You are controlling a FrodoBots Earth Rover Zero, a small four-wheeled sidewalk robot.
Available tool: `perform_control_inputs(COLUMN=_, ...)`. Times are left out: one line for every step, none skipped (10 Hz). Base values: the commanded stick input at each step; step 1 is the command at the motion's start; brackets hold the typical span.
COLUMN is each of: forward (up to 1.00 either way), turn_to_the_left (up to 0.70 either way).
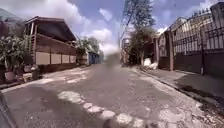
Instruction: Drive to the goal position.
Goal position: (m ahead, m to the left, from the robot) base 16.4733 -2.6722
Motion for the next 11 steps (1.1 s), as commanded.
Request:
perform_control_inputs(forward=0.45, turn_to_the_left=0.00)
perform_control_inputs(forward=0.45, turn_to_the_left=0.00)
perform_control_inputs(forward=0.45, turn_to_the_left=0.00)
perform_control_inputs(forward=0.45, turn_to_the_left=0.00)
perform_control_inputs(forward=0.45, turn_to_the_left=0.00)
perform_control_inputs(forward=0.45, turn_to_the_left=0.00)
perform_control_inputs(forward=0.45, turn_to_the_left=0.00)
perform_control_inputs(forward=0.45, turn_to_the_left=0.00)
perform_control_inputs(forward=0.45, turn_to_the_left=0.02)
perform_control_inputs(forward=0.45, turn_to_the_left=0.17)
perform_control_inputs(forward=0.45, turn_to_the_left=0.27)
